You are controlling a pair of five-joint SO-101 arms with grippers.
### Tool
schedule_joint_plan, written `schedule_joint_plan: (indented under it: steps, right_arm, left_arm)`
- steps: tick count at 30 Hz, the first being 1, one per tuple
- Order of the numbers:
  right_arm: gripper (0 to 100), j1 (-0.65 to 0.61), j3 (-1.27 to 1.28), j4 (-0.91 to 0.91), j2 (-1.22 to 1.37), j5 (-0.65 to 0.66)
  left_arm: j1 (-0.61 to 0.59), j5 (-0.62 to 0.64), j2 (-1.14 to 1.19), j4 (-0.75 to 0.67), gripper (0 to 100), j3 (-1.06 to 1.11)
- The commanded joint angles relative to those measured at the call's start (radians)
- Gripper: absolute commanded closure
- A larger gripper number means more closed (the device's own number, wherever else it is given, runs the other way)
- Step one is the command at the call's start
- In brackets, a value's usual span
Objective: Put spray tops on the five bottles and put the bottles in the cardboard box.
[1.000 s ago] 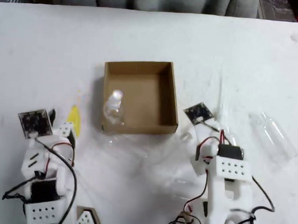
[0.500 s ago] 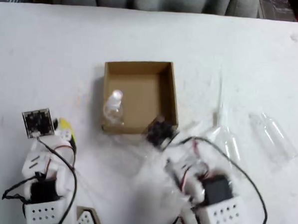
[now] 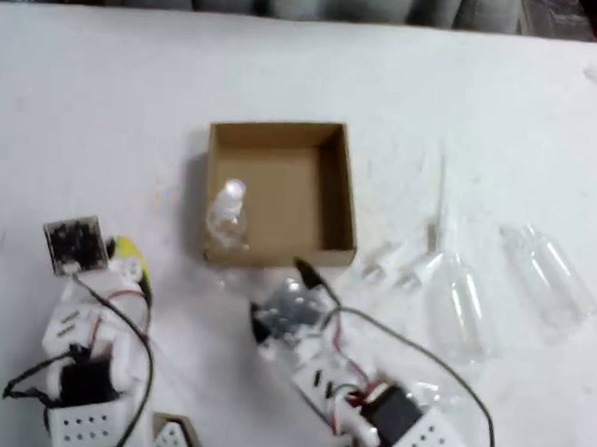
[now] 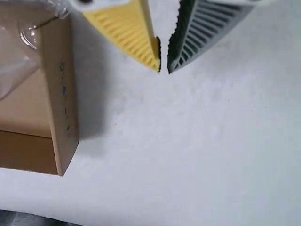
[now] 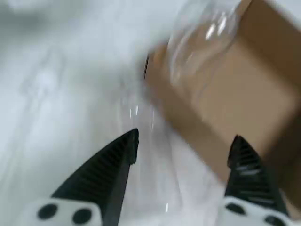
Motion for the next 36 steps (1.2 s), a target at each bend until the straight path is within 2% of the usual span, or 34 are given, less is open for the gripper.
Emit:
schedule_joint_plan:
  steps: [1,6,21,26,31,33,36]
  right_arm:
    - [72.2,-0.001,0.011,-0.117,-0.033,-0.106]
    - [72.2,-0.001,0.014,-0.225,-0.054,-0.178]
    - [72.2,-0.035,0.009,-0.381,-0.053,-0.169]
    - [72.2,-0.031,-0.052,-0.377,-0.051,-0.169]
    - [72.3,0.013,-0.173,-0.232,-0.051,-0.169]
    - [73.0,0.096,-0.236,-0.15,-0.051,-0.175]
    - [81.7,0.249,-0.331,-0.008,-0.053,-0.172]
  left_arm:
    - [-0.01,-0.009,-0.016,0.008,98,-0.003]
    - [-0.01,-0.011,-0.016,0.008,98,-0.003]
    - [-0.008,-0.011,-0.016,0.008,98,-0.003]
    - [-0.008,-0.011,-0.016,0.008,98,-0.003]
    - [-0.008,-0.011,-0.016,0.008,98,-0.003]
    - [-0.008,-0.011,-0.016,0.008,98,-0.003]
    - [-0.004,-0.005,-0.016,0.008,98,-0.003]
